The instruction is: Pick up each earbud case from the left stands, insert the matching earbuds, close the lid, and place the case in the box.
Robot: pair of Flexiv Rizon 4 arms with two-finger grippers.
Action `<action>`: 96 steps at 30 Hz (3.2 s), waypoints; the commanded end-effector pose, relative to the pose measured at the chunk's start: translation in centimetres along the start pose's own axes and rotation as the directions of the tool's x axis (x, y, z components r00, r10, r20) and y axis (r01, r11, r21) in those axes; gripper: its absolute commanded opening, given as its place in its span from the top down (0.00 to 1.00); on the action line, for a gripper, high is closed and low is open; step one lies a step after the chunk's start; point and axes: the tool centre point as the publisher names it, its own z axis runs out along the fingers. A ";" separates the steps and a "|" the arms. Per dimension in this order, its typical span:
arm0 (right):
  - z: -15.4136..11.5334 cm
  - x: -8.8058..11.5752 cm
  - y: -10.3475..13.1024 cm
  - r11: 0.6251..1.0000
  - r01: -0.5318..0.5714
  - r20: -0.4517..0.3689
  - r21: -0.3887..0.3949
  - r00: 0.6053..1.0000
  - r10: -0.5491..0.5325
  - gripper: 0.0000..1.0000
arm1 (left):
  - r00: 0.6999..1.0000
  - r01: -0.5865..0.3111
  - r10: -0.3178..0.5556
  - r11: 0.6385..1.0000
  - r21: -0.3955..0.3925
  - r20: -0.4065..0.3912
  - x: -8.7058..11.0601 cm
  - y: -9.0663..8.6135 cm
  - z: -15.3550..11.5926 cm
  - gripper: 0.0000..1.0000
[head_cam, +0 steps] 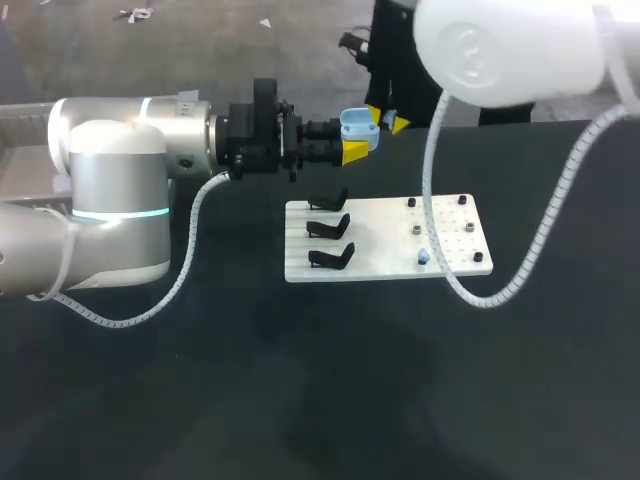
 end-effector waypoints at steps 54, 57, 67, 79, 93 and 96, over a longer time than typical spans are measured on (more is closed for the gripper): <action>2.9 -1.3 2.7 0.993 0.060 -0.014 0.099 0.998 -0.059 1.00 | 1.000 -0.005 0.005 1.000 -0.008 0.005 0.1 -0.2 0.0 1.00; 3.0 -1.4 2.7 0.993 0.059 -0.015 0.100 0.998 -0.058 1.00 | 1.000 -0.005 0.005 1.000 -0.008 0.005 0.1 -0.2 0.0 1.00; 3.2 -1.5 2.8 0.993 0.062 -0.013 0.105 0.998 -0.060 1.00 | 1.000 -0.005 0.005 1.000 -0.008 0.005 0.1 -0.2 0.0 1.00; 3.5 -1.7 2.8 0.992 0.063 -0.020 0.108 0.998 -0.061 1.00 | 1.000 -0.005 0.005 1.000 -0.008 0.005 0.1 -0.2 0.0 1.00; 4.1 -1.4 2.8 0.990 0.076 -0.032 0.121 0.997 -0.073 1.00 | 1.000 -0.005 0.005 1.000 -0.008 0.005 0.1 -0.2 0.0 1.00; 4.1 -1.4 2.8 0.989 0.076 -0.034 0.124 0.997 -0.072 1.00 | 1.000 -0.005 0.005 1.000 -0.008 0.005 0.1 -0.2 0.0 1.00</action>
